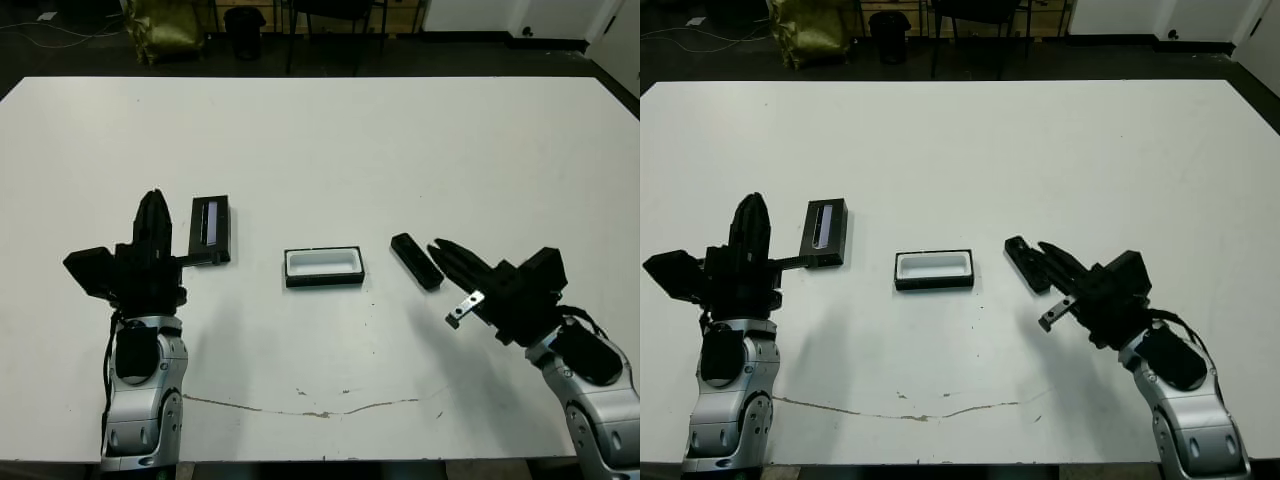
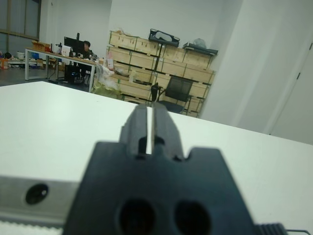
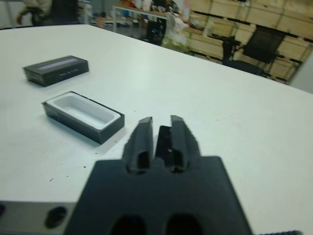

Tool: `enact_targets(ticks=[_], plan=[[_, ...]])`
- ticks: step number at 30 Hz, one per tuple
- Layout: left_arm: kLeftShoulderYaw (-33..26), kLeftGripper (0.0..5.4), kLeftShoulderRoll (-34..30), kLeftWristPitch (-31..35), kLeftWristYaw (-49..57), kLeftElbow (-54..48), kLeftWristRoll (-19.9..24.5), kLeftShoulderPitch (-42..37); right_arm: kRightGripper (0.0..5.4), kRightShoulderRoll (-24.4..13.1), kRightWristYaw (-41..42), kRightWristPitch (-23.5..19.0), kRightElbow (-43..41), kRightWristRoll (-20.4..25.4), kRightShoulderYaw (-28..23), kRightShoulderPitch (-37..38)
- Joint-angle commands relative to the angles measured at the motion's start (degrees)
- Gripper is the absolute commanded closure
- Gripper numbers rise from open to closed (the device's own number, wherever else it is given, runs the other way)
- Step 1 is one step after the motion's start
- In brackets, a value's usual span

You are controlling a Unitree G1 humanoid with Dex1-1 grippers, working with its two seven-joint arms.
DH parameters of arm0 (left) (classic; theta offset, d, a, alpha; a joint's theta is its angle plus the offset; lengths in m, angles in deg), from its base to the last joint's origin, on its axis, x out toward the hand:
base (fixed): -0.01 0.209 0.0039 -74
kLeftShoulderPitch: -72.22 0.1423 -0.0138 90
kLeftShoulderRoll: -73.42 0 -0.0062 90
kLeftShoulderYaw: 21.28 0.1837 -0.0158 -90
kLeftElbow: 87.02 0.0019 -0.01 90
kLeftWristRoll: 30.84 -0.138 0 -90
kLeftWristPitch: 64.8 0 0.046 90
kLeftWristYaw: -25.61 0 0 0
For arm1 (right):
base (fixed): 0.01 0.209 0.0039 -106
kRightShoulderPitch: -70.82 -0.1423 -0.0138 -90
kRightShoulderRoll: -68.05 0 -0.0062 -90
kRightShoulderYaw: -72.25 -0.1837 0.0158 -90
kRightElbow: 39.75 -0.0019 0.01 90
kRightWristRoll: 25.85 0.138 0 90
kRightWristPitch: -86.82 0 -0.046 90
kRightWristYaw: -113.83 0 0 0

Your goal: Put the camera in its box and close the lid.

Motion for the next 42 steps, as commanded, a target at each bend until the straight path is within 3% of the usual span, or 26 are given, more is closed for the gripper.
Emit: enact_targets(ticks=[1, 11, 17, 20, 29, 33, 42], plan=[[-0.2, 5.4, -0.4, 0.5, 0.0, 0.5, 0.0, 0.9, 4.22, 0.2, -1.0, -1.8, 0.1, -0.6, 0.4, 0.9], [-0.2, 5.4, -0.2, 0.3, 0.2, 0.8, -0.1, 1.0, 1.96, 0.8, -0.7, -4.4, 1.9, 0.5, 0.9, -0.6], [-0.2, 5.4, -0.4, -0.1, -0.1, 1.3, -0.1, 0.9, 0.64, 1.5, 0.1, -1.6, 5.8, -0.1, 1.8, -0.9], [-0.2, 5.4, -0.5, -0.4, -0.2, 1.4, -0.2, 1.0, 0.03, 1.5, -0.7, -2.2, 6.1, -0.9, 2.2, -1.0], [-0.2, 5.4, -0.5, -0.3, 0.2, 1.4, -0.7, 1.0, 0.17, 3.0, -2.1, -1.2, 12.2, -3.1, 3.0, -3.3], [-0.2, 5.4, -0.3, -0.1, 0.0, 1.3, -0.1, 1.0, 0.93, 4.2, -2.1, 1.6, 16.2, -3.7, 2.8, -4.3], [-0.2, 5.4, -0.4, -0.3, 0.0, 1.4, -0.3, 1.0, 3.0, 5.3, -1.8, 1.6, 21.0, -4.0, 2.7, -6.2]])
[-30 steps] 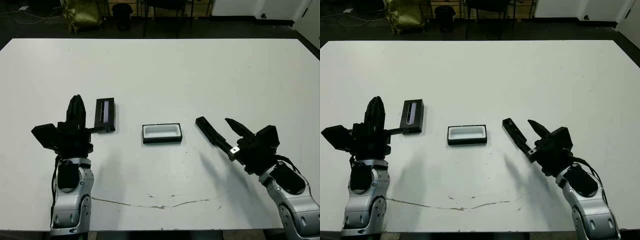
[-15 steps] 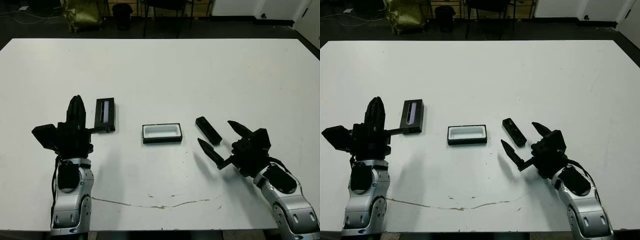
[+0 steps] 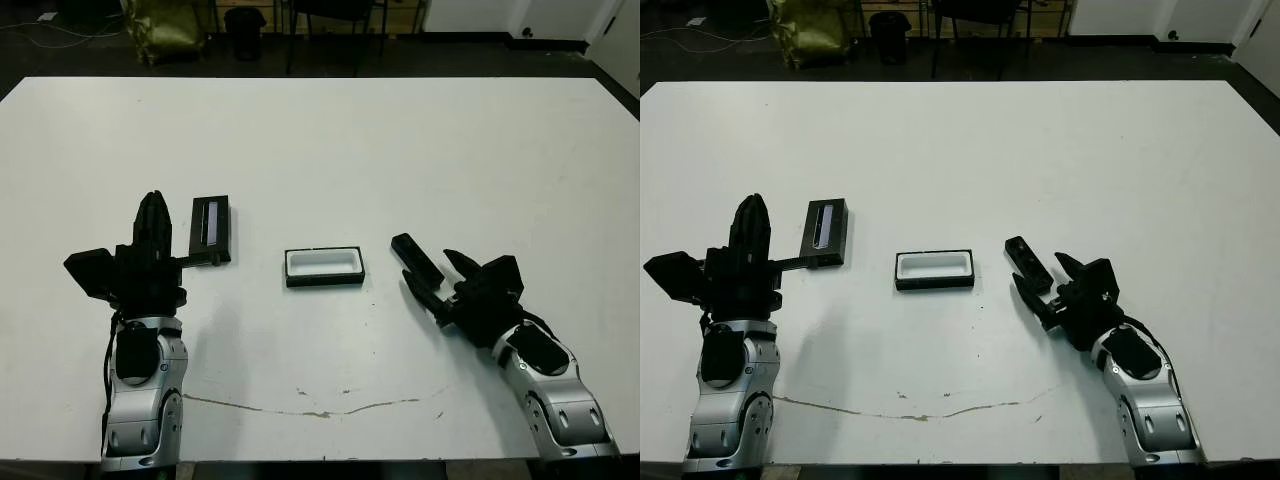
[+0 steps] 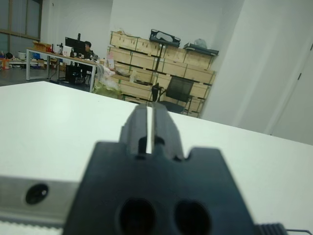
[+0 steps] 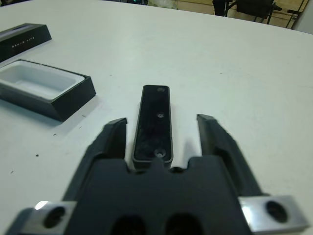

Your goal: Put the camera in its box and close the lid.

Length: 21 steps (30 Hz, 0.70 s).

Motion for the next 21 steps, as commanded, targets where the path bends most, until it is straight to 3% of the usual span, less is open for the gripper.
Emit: enact_targets(ticks=[1, 3, 9, 13, 16, 21], plan=[[-0.2, 5.4, -0.5, 0.4, 0.2, 0.8, -0.6, 1.0, 3.23, -0.1, 0.4, -0.4, 2.8, -0.7, 0.4, 0.5], [-0.2, 5.4, -0.4, 0.3, 0.3, 0.8, -0.7, 1.0, 3.68, -0.3, 0.3, -1.3, 2.7, -1.5, 1.1, 0.4], [-0.1, 5.4, -0.3, 0.4, 0.8, 0.5, -1.6, 1.2, 4.7, -1.2, -2.8, -11.8, -0.7, -5.1, 3.8, -0.3], [-0.2, 5.4, -0.2, 0.0, 0.7, 0.7, -1.4, 1.1, 4.75, -0.6, -4.7, -15.2, 1.0, -6.6, 5.2, -1.6], [-0.3, 5.4, 0.0, 0.6, 1.1, 0.4, -1.3, 1.0, 4.75, -2.0, -5.7, -17.3, 1.0, -10.6, 8.2, -2.7], [-0.2, 5.4, 0.0, 1.4, 1.9, -0.3, -1.6, 1.2, 4.75, -1.1, -6.6, -29.9, -2.9, -10.8, 8.8, -4.4]])
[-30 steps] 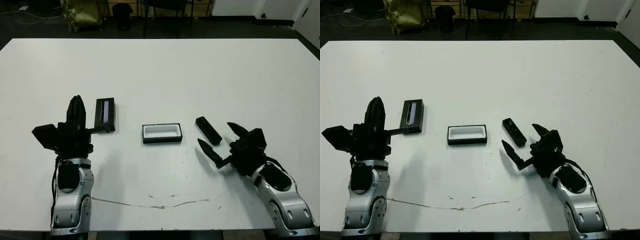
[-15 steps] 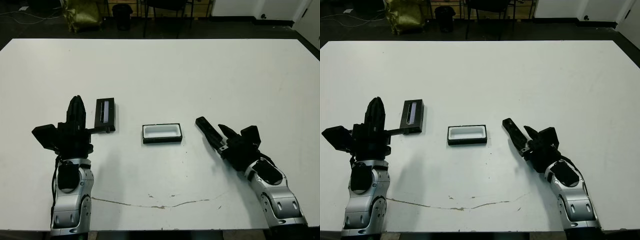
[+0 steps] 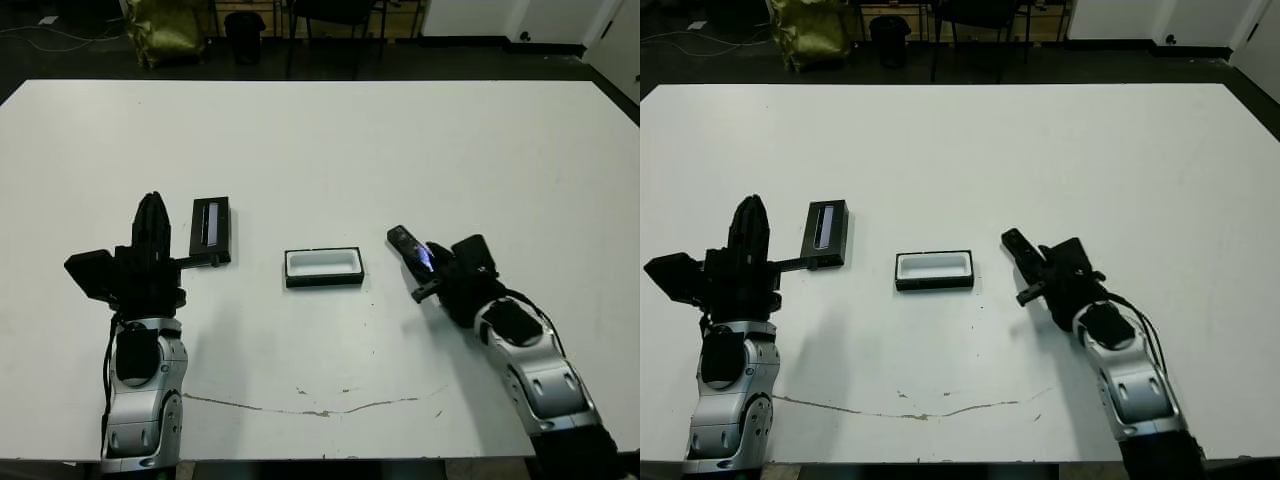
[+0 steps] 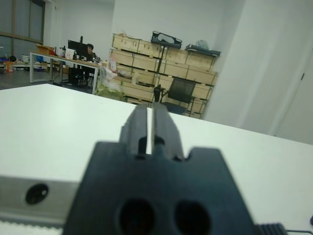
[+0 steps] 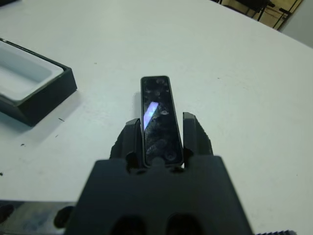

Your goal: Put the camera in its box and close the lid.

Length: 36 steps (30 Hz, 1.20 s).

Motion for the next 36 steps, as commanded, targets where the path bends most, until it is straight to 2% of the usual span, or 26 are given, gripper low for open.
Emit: enact_targets(ticks=[1, 4, 10, 15, 19, 21, 24, 34, 36], plan=[[-0.2, 5.4, -0.2, 1.3, 0.9, 0.0, -0.8, 1.0, 4.75, 0.0, -0.8, -13.8, 0.0, -1.1, 1.9, 2.3], [0.0, 5.4, -0.4, 1.0, 1.1, 0.2, -1.5, 1.0, 4.75, -2.0, 0.6, -14.8, -2.1, -1.8, 2.9, 1.6], [-0.1, 5.4, 0.1, 1.6, 1.2, -0.2, -0.7, 1.0, 4.75, -4.6, 8.6, -16.0, -1.1, 5.2, -1.2, -0.9], [0.0, 5.4, 0.1, 1.0, 1.5, 0.3, -1.3, 1.0, 4.75, -8.1, 16.9, -10.5, 3.5, 8.8, -2.4, -3.6], [0.0, 5.4, 0.2, 1.1, 1.6, 0.3, -1.3, 0.9, 4.75, -9.9, 19.5, -8.8, 4.3, 9.7, -3.1, -5.2], [0.0, 5.4, 0.2, 1.3, 1.7, 0.2, -1.4, 1.0, 4.75, -10.3, 19.1, -11.0, 2.9, 10.3, -4.0, -5.9], [0.1, 5.4, 0.0, 1.2, 1.6, 0.1, -1.4, 1.0, 4.75, -11.0, 21.7, -6.9, 3.6, 11.3, -5.2, -6.9], [0.0, 5.4, 0.1, 1.4, 1.6, 0.2, -1.3, 1.1, 4.76, -12.4, 24.2, -13.0, 6.2, 16.9, -9.3, -15.7], [0.0, 5.4, 0.0, 0.8, 1.8, 0.5, -1.8, 1.1, 4.76, -13.3, 25.4, -10.1, 6.7, 16.1, -8.7, -17.1]])
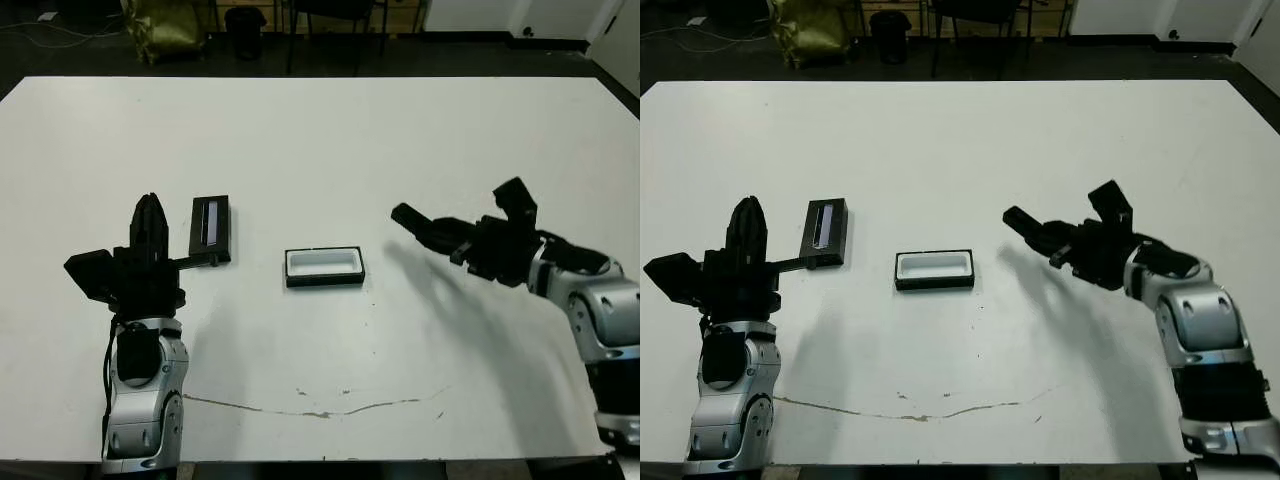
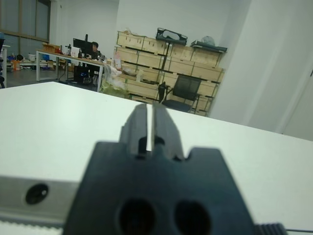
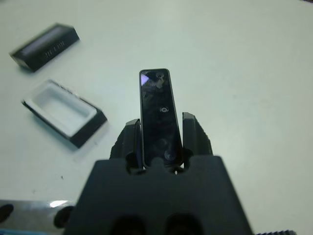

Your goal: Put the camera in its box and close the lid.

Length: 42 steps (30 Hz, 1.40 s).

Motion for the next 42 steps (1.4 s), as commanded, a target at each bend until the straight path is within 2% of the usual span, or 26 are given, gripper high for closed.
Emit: enact_targets(ticks=[1, 5, 10, 14, 16, 20, 24, 27, 33, 42], plan=[[-0.2, 5.4, -0.2, 0.0, 0.5, 1.0, -0.8, 0.9, 4.76, -2.2, 1.9, 2.2, 1.1, -0.1, 0.0, -2.7], [-0.1, 5.4, -0.3, 0.3, 0.3, 0.9, -0.5, 0.9, 4.76, -2.2, 3.2, -3.6, 2.1, 3.5, -0.9, -6.5], [-0.1, 5.4, -0.1, 0.2, 0.6, 1.0, -0.7, 0.9, 4.76, -3.5, 8.1, -1.7, 3.0, 1.8, 4.0, -11.6], [-0.1, 5.4, 0.0, 0.1, 0.4, 1.0, -0.4, 1.0, 4.76, -3.6, 13.8, 2.9, 5.4, -0.5, 9.4, -15.7], [-0.1, 5.4, -0.1, 0.1, 0.4, 1.1, -0.5, 1.1, 4.76, -2.9, 18.4, 2.0, 8.3, 0.4, 11.3, -18.4], [-0.1, 5.4, 0.0, -0.5, 0.2, 1.5, -0.2, 1.1, 4.76, -1.9, 22.5, 2.3, 10.7, -1.7, 16.2, -21.8], [0.0, 5.4, 0.3, -0.2, 0.4, 1.3, 0.1, 1.3, 4.76, -0.4, 25.0, 7.2, 13.0, -4.5, 19.9, -22.9], [0.1, 5.4, 0.2, -0.2, 0.5, 1.3, -0.1, 1.4, 4.76, 1.1, 26.4, 9.7, 14.5, -5.8, 21.3, -23.3], [0.2, 5.4, 0.3, -0.3, 0.8, 1.4, -0.5, 1.5, 4.76, 3.2, 29.3, 10.7, 16.8, -8.0, 23.8, -24.1], [0.3, 5.4, 0.6, 0.1, 0.7, 1.2, 0.4, 1.7, 4.76, 4.6, 29.1, 12.0, 16.6, -11.0, 24.8, -24.1]])
